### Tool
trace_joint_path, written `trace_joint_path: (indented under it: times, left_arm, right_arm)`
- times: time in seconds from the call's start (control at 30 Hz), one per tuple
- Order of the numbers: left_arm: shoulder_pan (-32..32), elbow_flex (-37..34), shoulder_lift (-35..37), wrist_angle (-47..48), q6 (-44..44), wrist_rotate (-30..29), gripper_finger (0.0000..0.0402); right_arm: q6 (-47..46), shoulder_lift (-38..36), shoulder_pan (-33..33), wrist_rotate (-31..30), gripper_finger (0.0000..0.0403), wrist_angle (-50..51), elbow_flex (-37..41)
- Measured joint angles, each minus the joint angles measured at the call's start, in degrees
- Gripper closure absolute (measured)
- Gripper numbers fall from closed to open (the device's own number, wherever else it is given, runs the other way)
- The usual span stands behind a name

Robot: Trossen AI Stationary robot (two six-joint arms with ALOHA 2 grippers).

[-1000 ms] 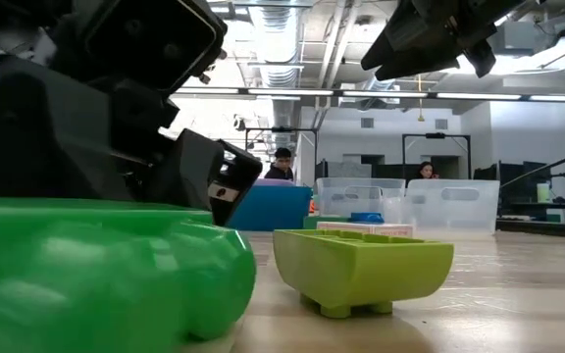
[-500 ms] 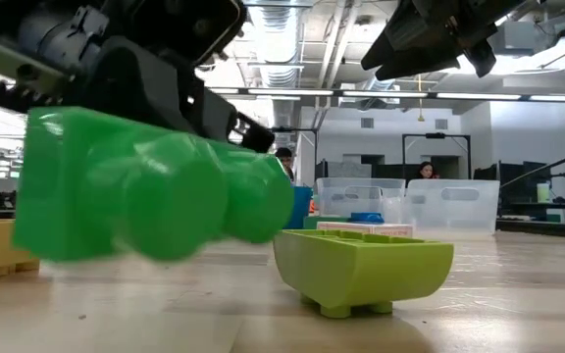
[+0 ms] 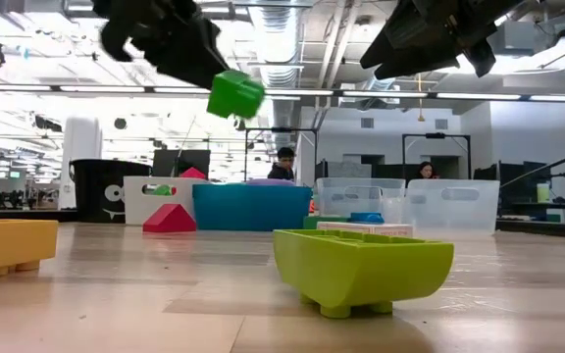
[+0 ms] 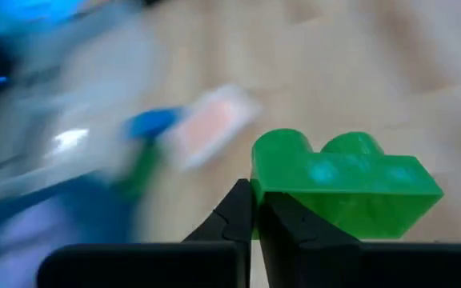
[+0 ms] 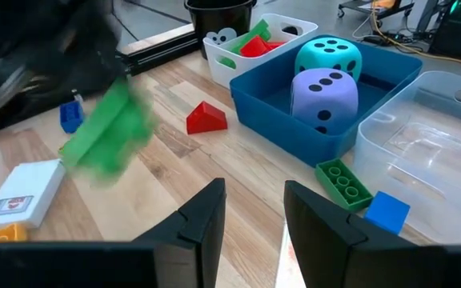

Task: Pick & Place Toys
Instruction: Put the large green game piece into the white bin

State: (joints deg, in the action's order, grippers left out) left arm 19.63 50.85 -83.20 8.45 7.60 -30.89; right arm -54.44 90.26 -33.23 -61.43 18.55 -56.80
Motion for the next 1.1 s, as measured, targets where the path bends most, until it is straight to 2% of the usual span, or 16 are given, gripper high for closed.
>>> trace_joint_path:
  times: [0.17,0.27,0.43,0.57,0.67,0.83,1.03,1.1]
  left_arm:
    - [-6.04,0.00,9.27,11.33,-0.09,-14.00,0.0398]
    - [-11.06,0.00,13.39,15.82,-0.10,-19.15,0.0400]
    - [-21.45,-0.02,17.84,20.63,-0.47,-20.78,0.0398]
    - [-30.11,-0.04,18.58,23.04,-0.50,-20.79,0.0399]
    - [-35.64,-0.07,18.58,22.83,-0.52,-19.64,0.0399]
    - [-42.61,-0.07,18.58,22.82,-0.61,-14.54,0.0395]
    - [-47.33,-0.07,18.58,22.84,-2.30,-1.41,0.0389]
    - [-47.97,-0.07,18.58,22.87,-3.80,0.52,0.0379]
  right_arm:
    - [0.24,0.02,0.00,0.02,0.0277,-0.79,0.00]
    - [0.68,0.02,-0.11,0.04,0.0277,-0.97,0.00]
    - [0.86,0.02,-0.11,0.89,0.0277,-1.07,0.00]
    - [0.88,0.02,-0.11,0.94,0.0277,-1.05,0.00]
    - [0.90,0.02,-0.11,0.94,0.0277,-1.03,0.00]
    - [0.92,0.02,-0.11,0.94,0.0277,-1.04,0.00]
    - [1.05,0.02,-0.11,0.94,0.0277,-0.97,0.00]
    - [1.05,0.01,-0.11,0.94,0.0277,-0.86,0.00]
